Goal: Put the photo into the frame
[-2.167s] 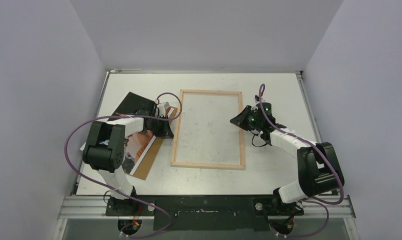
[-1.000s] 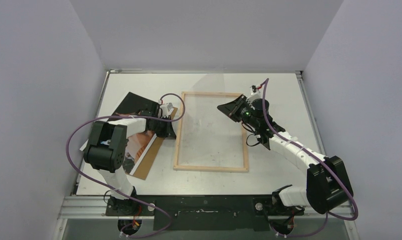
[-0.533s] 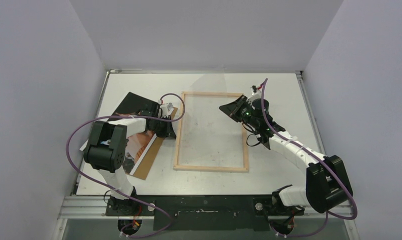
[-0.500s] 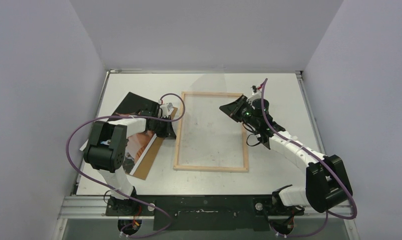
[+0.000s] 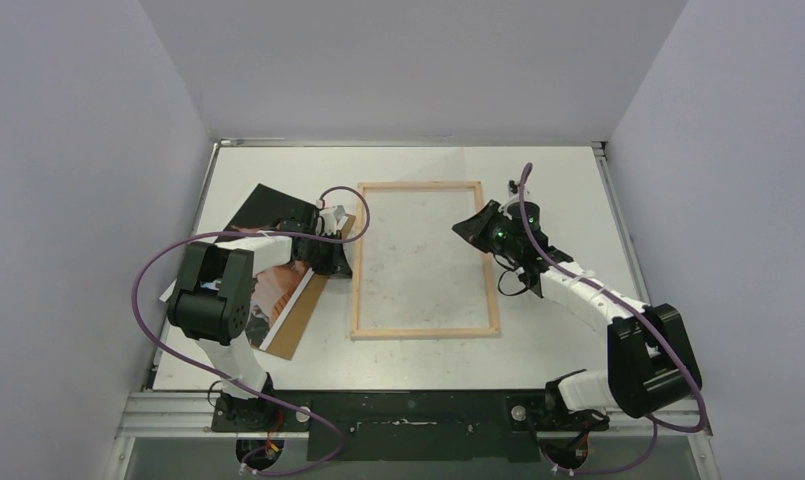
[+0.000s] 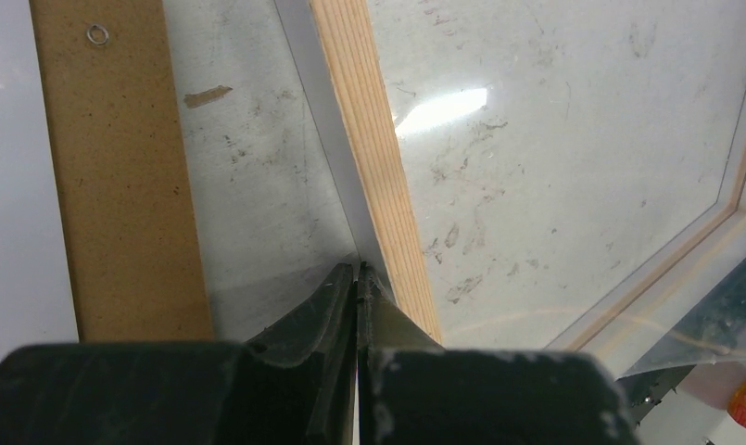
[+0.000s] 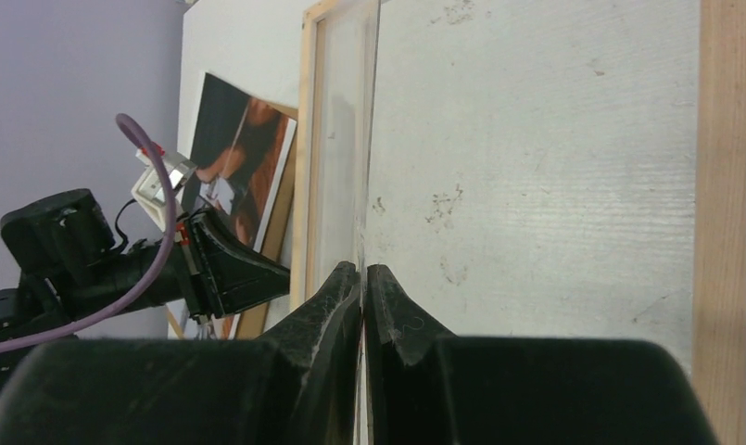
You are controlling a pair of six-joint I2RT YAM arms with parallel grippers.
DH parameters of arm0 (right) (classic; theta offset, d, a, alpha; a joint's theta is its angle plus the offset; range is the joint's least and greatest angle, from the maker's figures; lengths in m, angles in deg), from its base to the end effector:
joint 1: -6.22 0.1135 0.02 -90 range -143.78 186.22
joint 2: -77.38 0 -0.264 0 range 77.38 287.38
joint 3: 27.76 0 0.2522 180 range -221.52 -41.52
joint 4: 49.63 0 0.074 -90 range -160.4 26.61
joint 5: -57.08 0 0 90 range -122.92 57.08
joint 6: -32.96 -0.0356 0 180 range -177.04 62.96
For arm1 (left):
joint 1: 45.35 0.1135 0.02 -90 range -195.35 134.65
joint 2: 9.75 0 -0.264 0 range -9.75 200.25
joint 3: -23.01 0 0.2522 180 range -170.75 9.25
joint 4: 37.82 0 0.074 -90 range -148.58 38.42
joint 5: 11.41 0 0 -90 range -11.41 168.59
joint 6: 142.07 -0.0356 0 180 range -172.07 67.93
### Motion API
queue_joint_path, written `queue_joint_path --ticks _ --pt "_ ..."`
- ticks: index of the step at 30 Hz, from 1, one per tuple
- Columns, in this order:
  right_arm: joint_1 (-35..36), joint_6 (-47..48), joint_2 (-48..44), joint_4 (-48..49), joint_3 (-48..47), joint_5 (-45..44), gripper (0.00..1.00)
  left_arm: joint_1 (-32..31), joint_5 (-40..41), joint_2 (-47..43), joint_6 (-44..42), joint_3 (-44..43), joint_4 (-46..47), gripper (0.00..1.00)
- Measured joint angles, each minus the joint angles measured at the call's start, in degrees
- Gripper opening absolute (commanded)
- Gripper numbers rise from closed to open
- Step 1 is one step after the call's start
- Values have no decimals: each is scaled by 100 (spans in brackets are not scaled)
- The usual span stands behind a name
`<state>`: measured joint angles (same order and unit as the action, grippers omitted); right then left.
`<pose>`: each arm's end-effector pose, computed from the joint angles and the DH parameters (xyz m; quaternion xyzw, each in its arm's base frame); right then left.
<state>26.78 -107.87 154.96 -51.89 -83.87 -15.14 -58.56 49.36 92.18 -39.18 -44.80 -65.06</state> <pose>0.2740 0.1144 0.2356 0.1345 0.8207 0.4202 0.3631 0.3209 -0.0932 0.1381 0.0650 0.9374 -0.2922 0.1779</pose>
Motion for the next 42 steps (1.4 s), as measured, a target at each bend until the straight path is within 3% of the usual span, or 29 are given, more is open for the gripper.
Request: queue_joint_path --ticks 5,7,10,13,20,25,28,31,35,42 --pt "-39 111 227 -2 33 -63 10 15 0 0 0 0 -4 0" --pt "-37 151 317 -28 33 -50 20 17 2 0 0 0 -4 0" --pt "4 262 428 -229 24 0 44 22 2 0 -2 0 -2 0" --pt "81 431 560 -564 -85 -13 59 24 2 0 0 0 0 0" --pt "304 835 754 -1624 -570 -367 81 22 -2 0 -2 0 2 0" --pt "573 1093 1045 -2415 -1174 -863 88 22 -2 0 0 0 2 0" --pt "793 1237 1202 -2852 -1510 -1209 99 22 -4 0 0 0 2 0" --pt "951 1335 1303 -3187 -1775 -1504 100 22 -7 0 0 0 2 0" --pt "1113 1443 1438 -3488 -1963 -1965 90 22 -9 0 0 0 2 0" --pt "1296 1596 1484 -3851 -2109 -2448 90 22 -11 0 -2 0 2 0"
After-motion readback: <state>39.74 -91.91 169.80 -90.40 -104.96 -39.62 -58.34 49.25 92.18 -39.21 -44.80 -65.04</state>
